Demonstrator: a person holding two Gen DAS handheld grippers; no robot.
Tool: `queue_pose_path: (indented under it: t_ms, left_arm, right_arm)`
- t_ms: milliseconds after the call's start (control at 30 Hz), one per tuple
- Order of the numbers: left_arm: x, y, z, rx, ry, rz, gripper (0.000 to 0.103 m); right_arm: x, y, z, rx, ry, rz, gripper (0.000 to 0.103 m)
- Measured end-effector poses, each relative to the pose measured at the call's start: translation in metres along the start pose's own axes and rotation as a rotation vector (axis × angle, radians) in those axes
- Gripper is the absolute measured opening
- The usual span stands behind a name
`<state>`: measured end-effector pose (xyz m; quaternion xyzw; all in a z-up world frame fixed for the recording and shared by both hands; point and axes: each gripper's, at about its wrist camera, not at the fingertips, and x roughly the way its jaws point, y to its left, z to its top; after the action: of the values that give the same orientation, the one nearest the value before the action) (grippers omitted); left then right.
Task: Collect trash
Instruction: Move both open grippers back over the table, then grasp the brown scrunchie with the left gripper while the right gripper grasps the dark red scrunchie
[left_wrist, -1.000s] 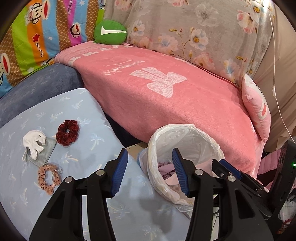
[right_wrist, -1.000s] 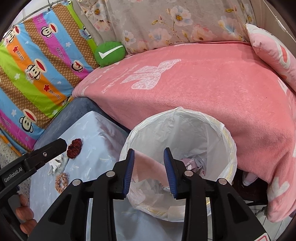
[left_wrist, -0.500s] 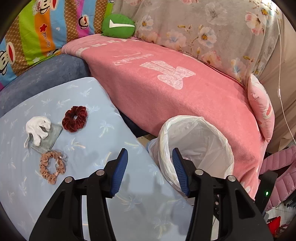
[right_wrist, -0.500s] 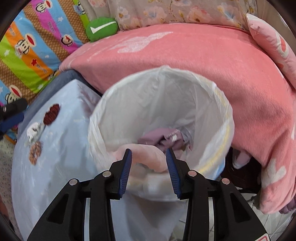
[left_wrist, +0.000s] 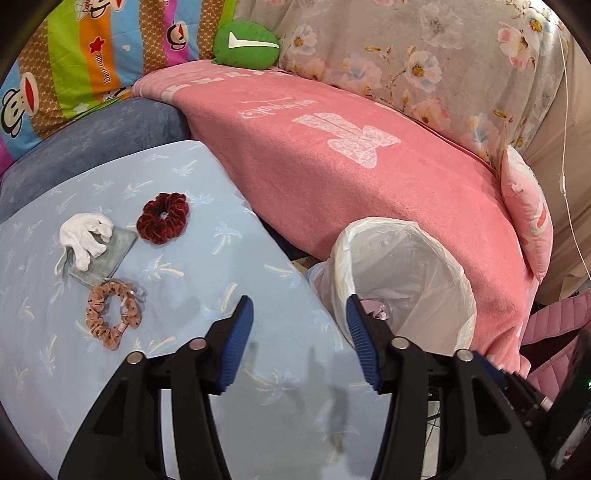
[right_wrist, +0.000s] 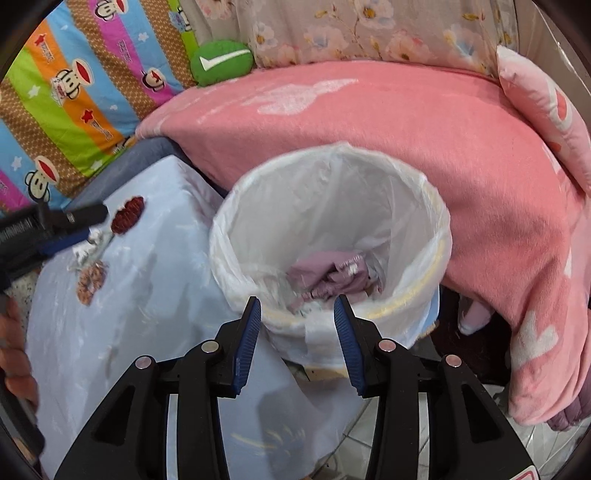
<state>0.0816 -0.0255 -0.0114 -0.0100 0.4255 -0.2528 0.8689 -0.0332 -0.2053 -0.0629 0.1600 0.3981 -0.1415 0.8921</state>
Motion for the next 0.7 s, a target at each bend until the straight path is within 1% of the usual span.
queue_pose_path:
  t_ms: [33,100,167,233,267,333,467,567,700]
  left_arm:
    - [-0.001,0.004,0.0,-0.008,-0.004,0.012,0.06]
    - [-0.001,0.013,-0.001,-0.027,-0.007,0.032,0.065]
    - [-0.002,0.025,-0.002,-0.048,-0.011,0.057,0.068]
    - [-0.003,0.04,-0.003,-0.072,-0.01,0.086,0.074]
    - [-0.003,0.048,-0.003,-0.086,-0.011,0.1,0.075]
    - [-0.002,0.066,-0.004,-0.12,-0.011,0.132,0.076]
    - [0.001,0.1,-0.006,-0.188,0.0,0.172,0.076]
    - [0.006,0.124,-0.009,-0.222,0.012,0.209,0.076]
    - [0.013,0.154,-0.012,-0.268,0.032,0.233,0.075]
  right_arm:
    - [-0.002,0.005,0.006,-0.008,-0.013,0.008,0.043]
    - [-0.004,0.013,0.015,-0.019,-0.028,0.02,0.043]
    - [-0.004,0.024,0.024,-0.031,-0.038,0.038,0.044]
    - [-0.003,0.037,0.032,-0.048,-0.045,0.059,0.044]
    - [-0.002,0.043,0.036,-0.056,-0.047,0.066,0.044]
    - [0.0,0.058,0.042,-0.077,-0.051,0.085,0.044]
    - [0.008,0.086,0.052,-0.106,-0.05,0.117,0.044]
    - [0.018,0.108,0.057,-0.129,-0.041,0.138,0.044]
    - [0.034,0.136,0.061,-0.15,-0.016,0.17,0.044]
